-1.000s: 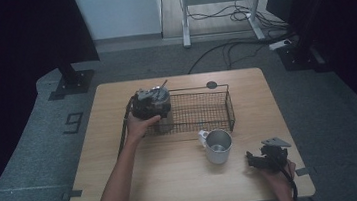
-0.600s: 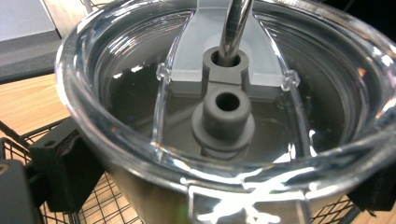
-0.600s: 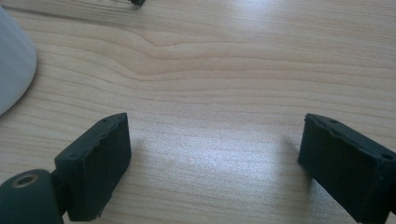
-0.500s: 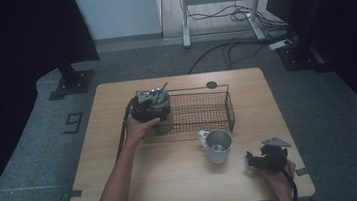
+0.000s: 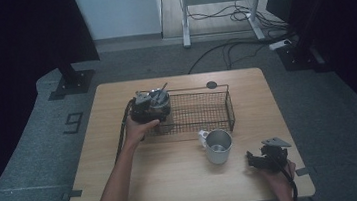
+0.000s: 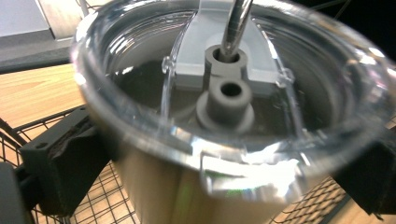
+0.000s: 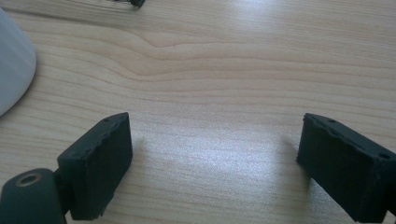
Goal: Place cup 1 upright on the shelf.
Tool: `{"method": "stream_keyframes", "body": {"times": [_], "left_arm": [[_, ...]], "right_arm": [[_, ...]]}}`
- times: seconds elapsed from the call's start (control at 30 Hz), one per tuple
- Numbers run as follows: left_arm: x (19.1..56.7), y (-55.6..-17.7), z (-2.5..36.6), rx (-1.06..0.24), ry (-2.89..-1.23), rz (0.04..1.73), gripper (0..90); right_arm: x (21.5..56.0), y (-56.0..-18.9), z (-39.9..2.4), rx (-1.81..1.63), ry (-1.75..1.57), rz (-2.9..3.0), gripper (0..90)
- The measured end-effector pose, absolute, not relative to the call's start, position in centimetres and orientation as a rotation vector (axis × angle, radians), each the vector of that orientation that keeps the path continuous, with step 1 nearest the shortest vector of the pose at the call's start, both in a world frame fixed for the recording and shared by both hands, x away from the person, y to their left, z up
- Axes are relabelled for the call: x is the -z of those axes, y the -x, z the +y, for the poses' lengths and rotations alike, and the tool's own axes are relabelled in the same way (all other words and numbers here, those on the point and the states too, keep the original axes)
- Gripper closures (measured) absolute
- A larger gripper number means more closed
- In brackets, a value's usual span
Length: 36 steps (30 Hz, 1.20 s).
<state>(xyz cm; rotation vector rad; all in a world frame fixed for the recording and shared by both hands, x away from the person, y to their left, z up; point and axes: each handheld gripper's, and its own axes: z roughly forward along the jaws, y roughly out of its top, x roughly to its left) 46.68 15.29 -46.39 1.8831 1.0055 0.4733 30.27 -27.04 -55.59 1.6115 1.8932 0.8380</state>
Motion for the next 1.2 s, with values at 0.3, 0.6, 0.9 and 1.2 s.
{"method": "stream_keyframes", "body": {"times": [0.3, 0.6, 0.9, 1.2], "left_arm": [[45.7, -45.6, 16.0, -0.476, -1.863, 0.982, 0.6], [45.1, -44.2, 16.7, -0.489, -1.849, 0.985, 0.6], [45.8, -42.3, 18.4, -0.469, -1.814, 0.993, 0.6], [46.5, -40.5, 19.4, -0.458, -1.821, 0.996, 1.3]], "right_arm": [[55.6, -30.3, -27.0, -0.836, -1.611, 1.893, 9.8], [55.6, -30.3, -27.0, -0.835, -1.61, 1.895, 9.9], [55.6, -30.3, -27.0, -0.836, -1.613, 1.893, 9.9], [55.6, -30.3, -27.0, -0.837, -1.613, 1.893, 9.9]]}}
